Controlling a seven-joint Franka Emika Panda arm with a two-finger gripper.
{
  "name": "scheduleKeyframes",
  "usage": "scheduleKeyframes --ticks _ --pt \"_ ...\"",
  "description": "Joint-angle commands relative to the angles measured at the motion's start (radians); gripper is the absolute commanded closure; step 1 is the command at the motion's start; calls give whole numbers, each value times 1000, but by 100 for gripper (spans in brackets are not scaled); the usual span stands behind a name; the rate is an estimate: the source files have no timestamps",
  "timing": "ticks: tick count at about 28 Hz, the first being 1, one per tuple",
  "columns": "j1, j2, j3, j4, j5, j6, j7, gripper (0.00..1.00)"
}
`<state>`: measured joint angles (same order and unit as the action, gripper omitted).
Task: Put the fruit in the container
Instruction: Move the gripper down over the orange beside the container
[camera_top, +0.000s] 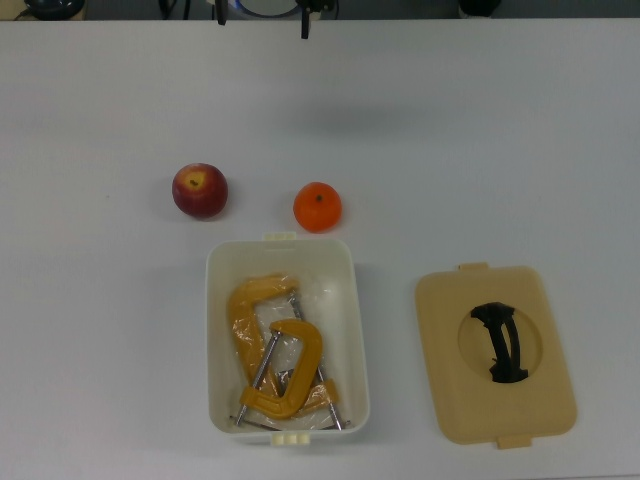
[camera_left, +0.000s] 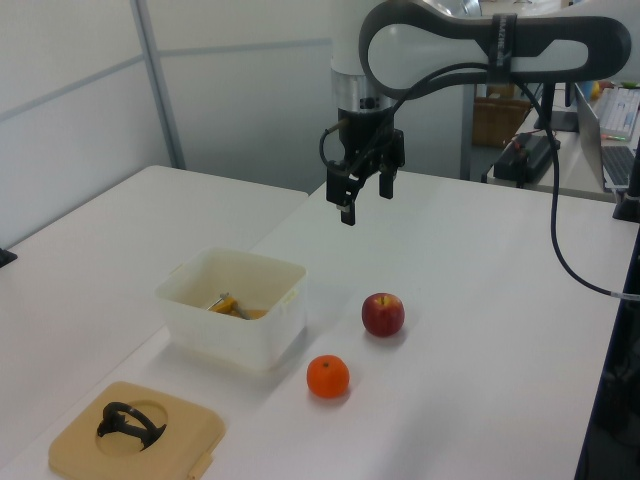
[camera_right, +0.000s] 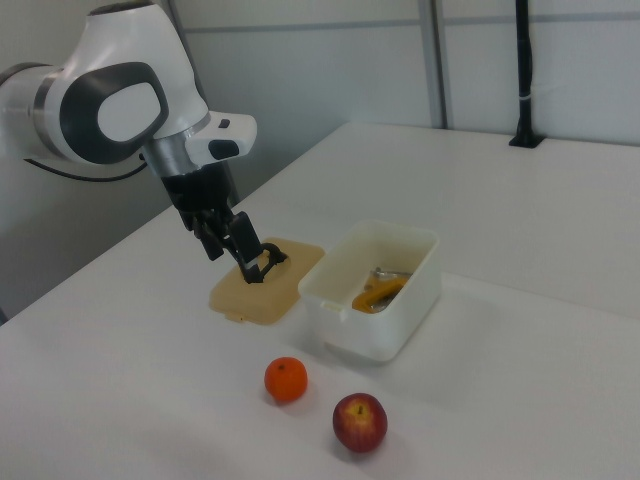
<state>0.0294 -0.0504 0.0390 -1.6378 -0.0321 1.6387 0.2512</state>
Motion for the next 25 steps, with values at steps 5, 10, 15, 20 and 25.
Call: scheduleKeyframes --ticks 5,10,15,20,25 --pt "7 47 7 -17 69 -14 -171 0" --pt "47 122 22 -39 51 -13 -245 0" --pt "57 222 24 -50 -23 44 -266 0" --pt "63 290 24 -98 -63 182 -266 0" --pt "63 352 22 -112 -89 236 -266 0"
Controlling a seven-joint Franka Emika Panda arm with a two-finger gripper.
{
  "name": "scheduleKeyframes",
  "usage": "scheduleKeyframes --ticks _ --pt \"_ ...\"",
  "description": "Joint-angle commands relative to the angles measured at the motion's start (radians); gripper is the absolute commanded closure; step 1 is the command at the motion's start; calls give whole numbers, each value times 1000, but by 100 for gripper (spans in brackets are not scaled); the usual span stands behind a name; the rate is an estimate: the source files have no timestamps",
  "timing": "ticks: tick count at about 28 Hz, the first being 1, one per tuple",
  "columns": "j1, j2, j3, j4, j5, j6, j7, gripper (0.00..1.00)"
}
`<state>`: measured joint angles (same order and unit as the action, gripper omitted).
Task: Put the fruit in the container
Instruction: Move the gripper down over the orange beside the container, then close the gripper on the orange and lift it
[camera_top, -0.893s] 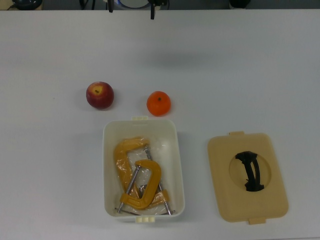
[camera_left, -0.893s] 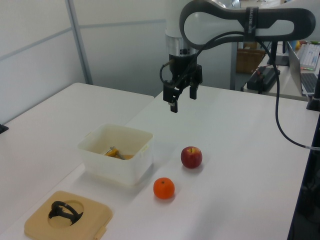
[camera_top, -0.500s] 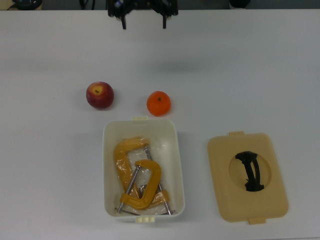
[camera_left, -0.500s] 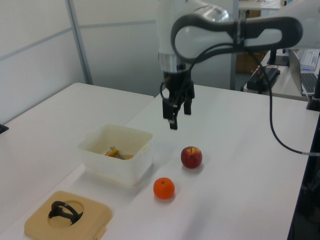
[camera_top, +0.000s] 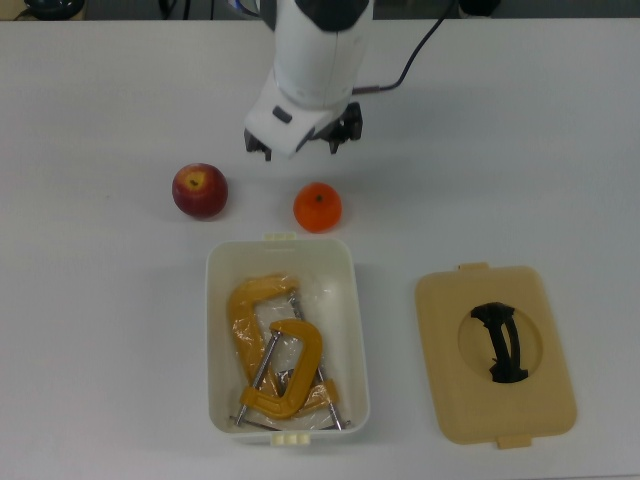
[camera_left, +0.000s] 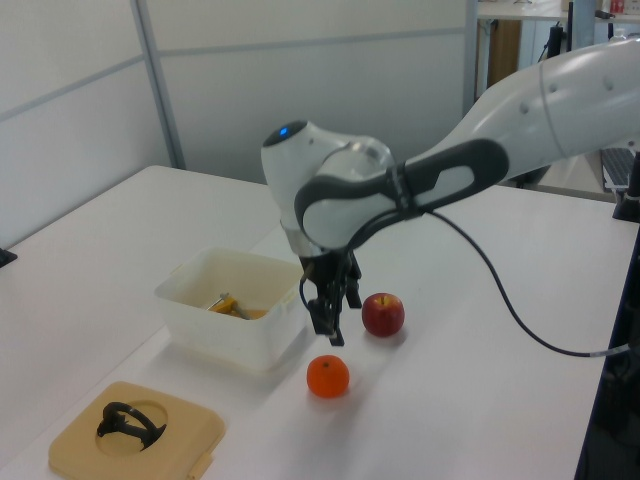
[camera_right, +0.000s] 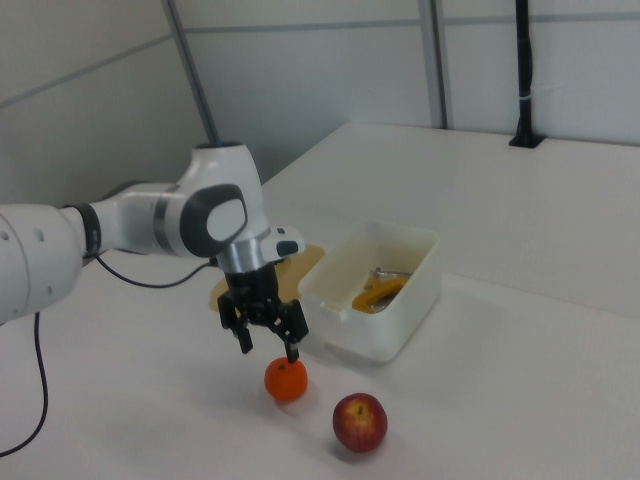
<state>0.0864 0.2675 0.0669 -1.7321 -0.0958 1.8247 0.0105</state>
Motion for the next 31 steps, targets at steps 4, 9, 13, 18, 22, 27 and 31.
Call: scheduleKeyframes --ticks 4,9,13,18,22,27,31 --pt "6 64 -6 -18 -30 88 -24 0" --pt "18 98 -4 -18 -28 131 -17 0" --pt "49 130 -4 -17 -28 169 -12 0" --pt "64 151 -4 -15 -25 200 11 0" --pt "67 157 -6 -14 -27 200 28 44" --pt "58 118 -12 -6 -22 185 25 75" --pt "52 49 -18 19 -18 174 28 75"
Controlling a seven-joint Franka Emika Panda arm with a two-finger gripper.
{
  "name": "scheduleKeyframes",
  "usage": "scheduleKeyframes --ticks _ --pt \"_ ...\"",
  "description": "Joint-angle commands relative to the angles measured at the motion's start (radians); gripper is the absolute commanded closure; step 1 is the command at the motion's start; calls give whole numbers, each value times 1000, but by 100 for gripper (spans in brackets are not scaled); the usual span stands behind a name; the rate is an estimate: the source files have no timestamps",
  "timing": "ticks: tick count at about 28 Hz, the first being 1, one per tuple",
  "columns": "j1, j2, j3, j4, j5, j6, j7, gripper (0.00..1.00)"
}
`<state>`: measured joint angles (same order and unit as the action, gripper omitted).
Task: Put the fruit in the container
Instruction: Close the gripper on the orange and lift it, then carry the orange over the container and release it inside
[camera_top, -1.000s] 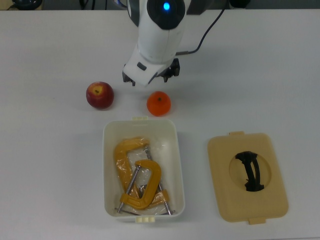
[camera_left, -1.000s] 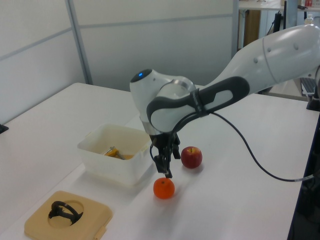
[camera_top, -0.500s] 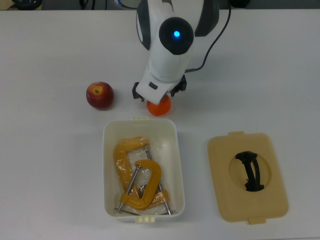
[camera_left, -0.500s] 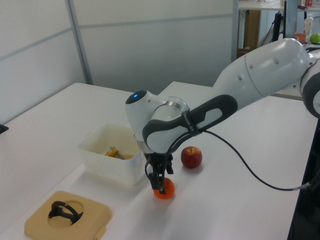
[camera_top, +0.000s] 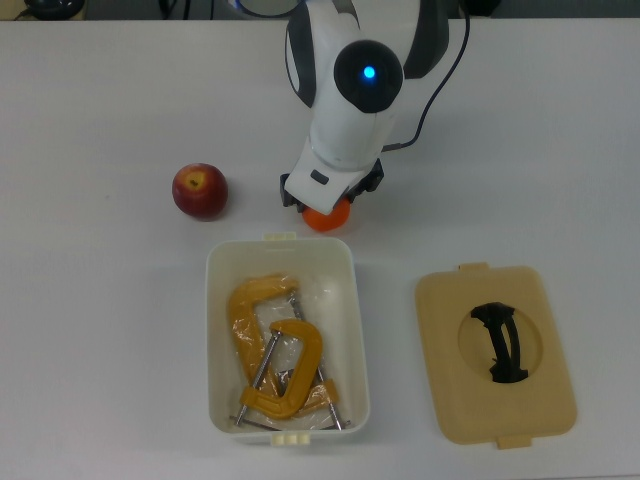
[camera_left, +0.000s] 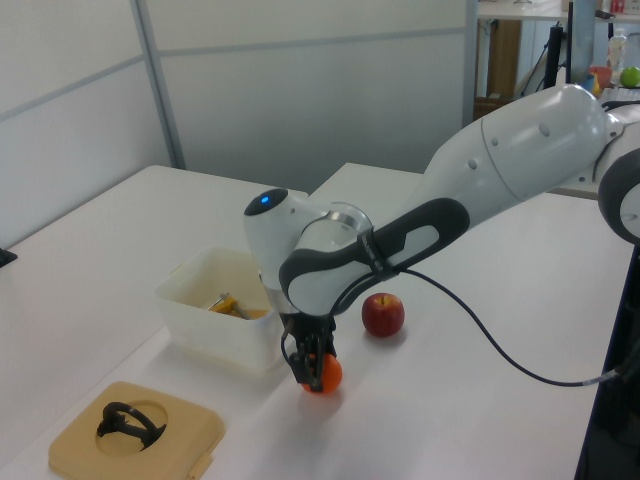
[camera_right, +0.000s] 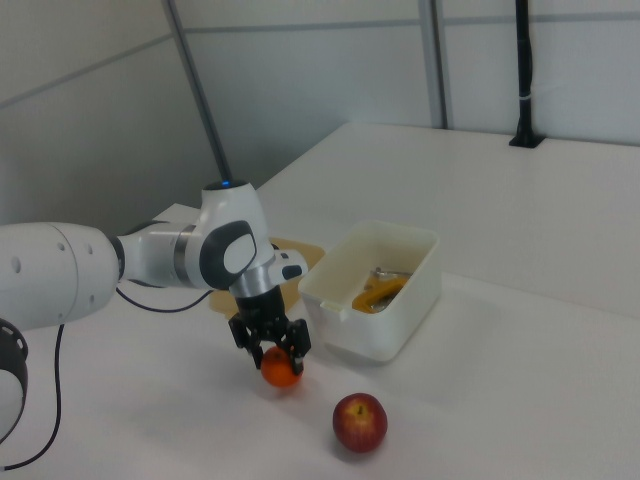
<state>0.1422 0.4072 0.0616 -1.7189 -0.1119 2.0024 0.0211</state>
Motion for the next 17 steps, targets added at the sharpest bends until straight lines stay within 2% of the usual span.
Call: scheduleKeyframes --ticks 1,4,6,11,15,17 --pt "-7 -100 -13 18 -2 -10 17 75" --pt "-16 -110 -13 74 -2 -21 20 75" --pt "-18 -107 -17 137 -3 -24 19 74" --pt "-30 -96 -25 191 -8 2 23 74" --pt "-44 -71 -32 213 -3 129 65 74" --pt "-46 -36 -34 211 -14 276 168 73"
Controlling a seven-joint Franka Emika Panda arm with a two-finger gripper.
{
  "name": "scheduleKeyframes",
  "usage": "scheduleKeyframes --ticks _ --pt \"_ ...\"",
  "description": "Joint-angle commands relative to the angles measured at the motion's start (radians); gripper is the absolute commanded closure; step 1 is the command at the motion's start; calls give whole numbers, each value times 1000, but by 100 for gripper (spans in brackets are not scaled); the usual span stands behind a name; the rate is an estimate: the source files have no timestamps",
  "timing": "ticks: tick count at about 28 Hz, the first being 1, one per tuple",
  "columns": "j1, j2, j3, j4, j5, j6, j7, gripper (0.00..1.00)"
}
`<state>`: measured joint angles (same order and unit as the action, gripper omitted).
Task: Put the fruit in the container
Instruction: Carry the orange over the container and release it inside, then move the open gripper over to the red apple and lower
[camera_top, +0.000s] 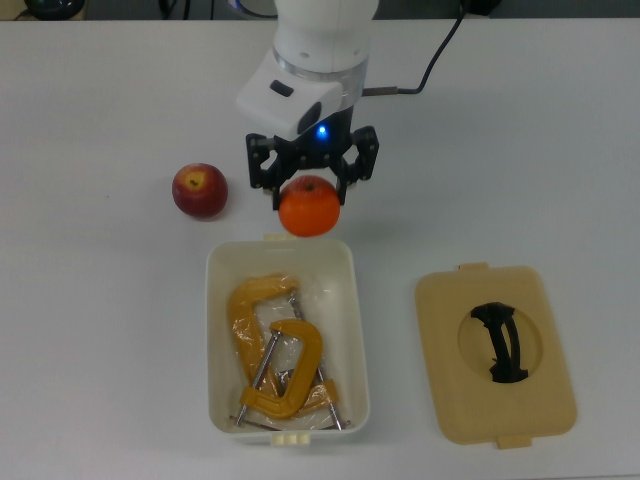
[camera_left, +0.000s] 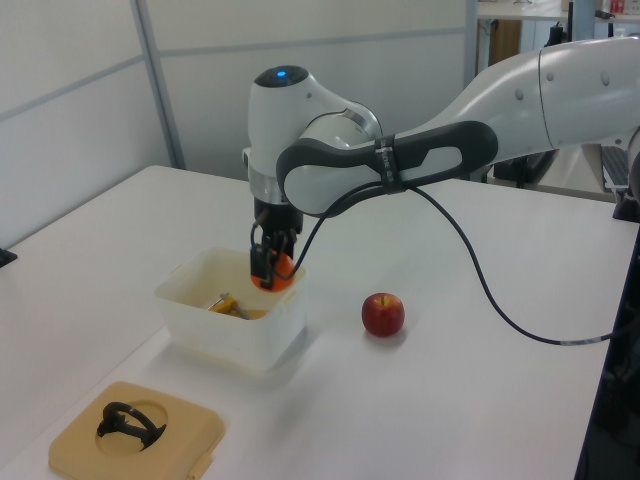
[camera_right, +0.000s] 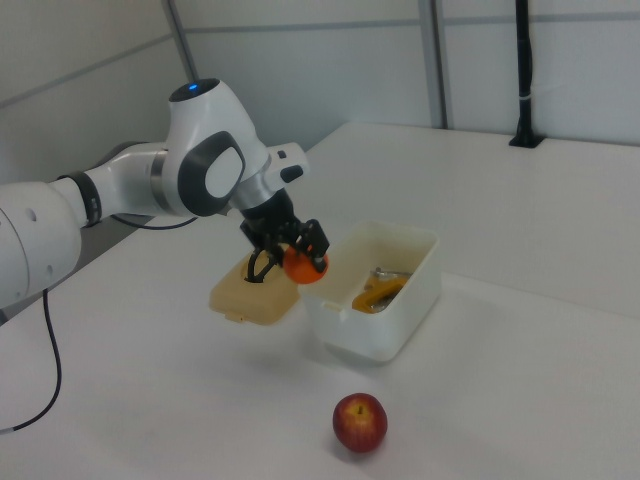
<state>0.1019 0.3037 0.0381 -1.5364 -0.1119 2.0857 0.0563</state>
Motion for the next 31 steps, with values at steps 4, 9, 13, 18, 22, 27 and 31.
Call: scheduleKeyframes --ticks 4,9,13,18,22,27,31 --pt "-5 114 -26 25 -46 306 230 69" --pt "-7 118 -32 22 -57 315 252 0" --pt "-19 103 -32 21 -46 295 252 0" --pt "-21 72 -32 13 -43 114 247 0" --pt "-34 19 -30 -37 -41 -63 194 0" --pt "-73 -11 -30 -68 10 -197 -4 0" --pt "-108 -8 -33 -77 17 -262 -128 0"
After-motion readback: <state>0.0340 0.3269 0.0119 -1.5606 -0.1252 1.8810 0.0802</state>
